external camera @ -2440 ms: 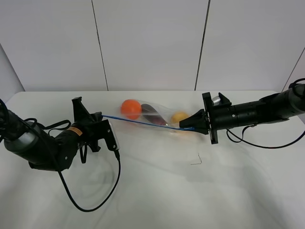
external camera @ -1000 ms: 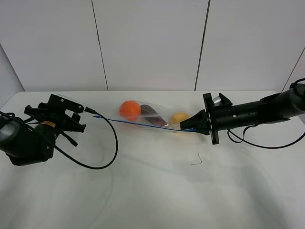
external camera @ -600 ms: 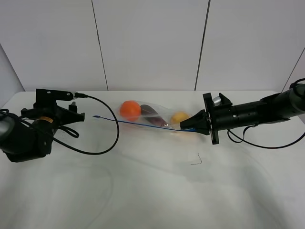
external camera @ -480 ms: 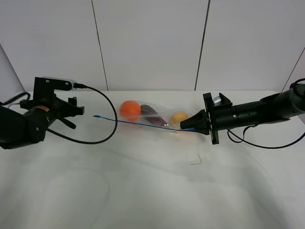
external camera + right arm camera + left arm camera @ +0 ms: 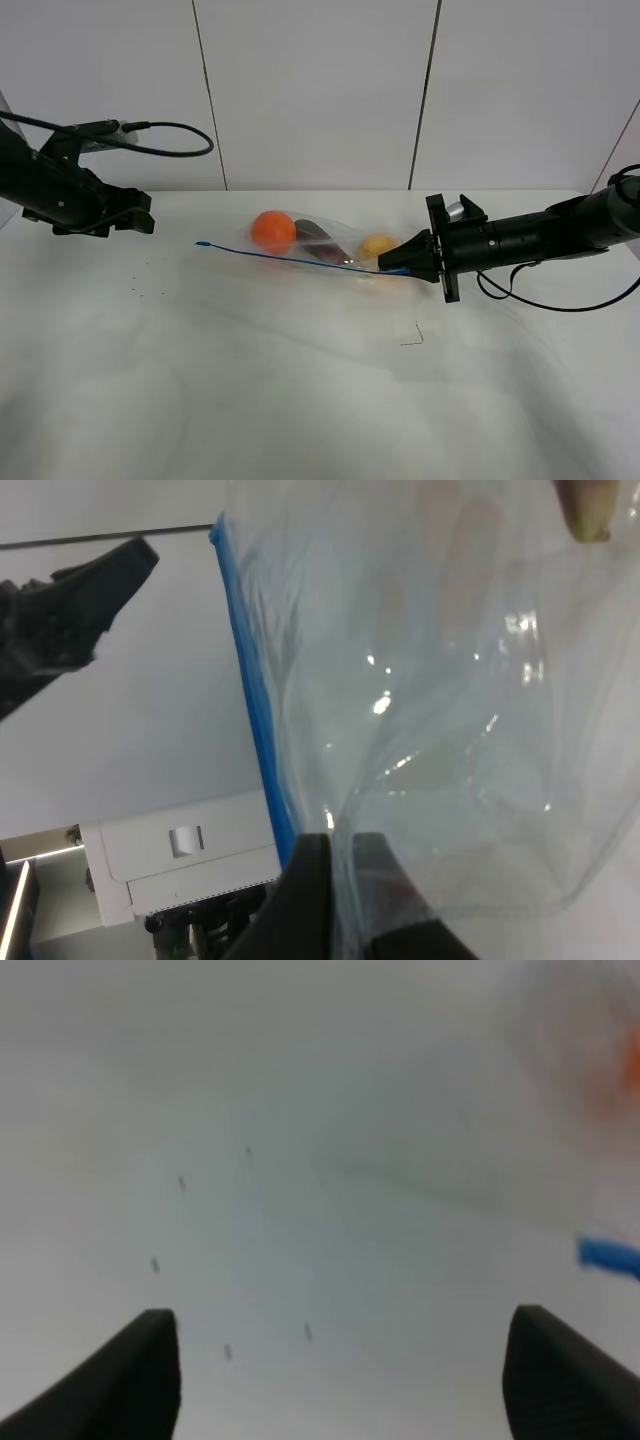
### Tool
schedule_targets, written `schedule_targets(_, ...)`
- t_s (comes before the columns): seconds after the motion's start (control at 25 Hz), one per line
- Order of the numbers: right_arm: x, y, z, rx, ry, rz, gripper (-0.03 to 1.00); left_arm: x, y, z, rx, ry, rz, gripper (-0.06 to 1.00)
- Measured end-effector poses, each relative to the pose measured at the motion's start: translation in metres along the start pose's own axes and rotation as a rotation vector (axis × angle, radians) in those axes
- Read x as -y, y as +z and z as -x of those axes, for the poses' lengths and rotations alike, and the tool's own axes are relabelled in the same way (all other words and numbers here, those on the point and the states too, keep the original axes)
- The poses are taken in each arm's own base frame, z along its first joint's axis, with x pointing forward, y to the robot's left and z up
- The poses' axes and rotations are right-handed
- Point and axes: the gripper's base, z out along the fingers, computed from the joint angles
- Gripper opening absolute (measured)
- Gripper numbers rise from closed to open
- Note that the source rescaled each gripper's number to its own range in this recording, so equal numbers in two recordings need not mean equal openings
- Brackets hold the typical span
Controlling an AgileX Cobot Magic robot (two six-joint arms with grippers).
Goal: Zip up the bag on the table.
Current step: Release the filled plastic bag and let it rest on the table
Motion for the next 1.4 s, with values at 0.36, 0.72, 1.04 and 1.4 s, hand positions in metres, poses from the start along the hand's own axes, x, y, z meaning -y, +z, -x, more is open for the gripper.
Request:
schedule_targets(0.36,0.0,0.0,0.0,0.0,0.0,0.0,0.0,-0.005,-0.029,0.019,-0.217,-0.103,0.083,1.0)
schedule_targets(0.72,0.0,0.0,0.0,-0.001,0.0,-0.001,0.0,-0.002,-0.047,0.004,-0.493,-0.105,0.083,1.0)
schedule_targets(1.04,0.0,0.0,0.0,-0.004,-0.002,-0.003,0.0,0.005,-0.097,-0.016,-0.419,-0.089,0.086,1.0)
schedule_targets(1.4,0.0,0.0,-0.001,-0.007,-0.003,-0.005,0.0,0.013,-0.149,-0.105,-0.411,-0.054,0.098,1.0)
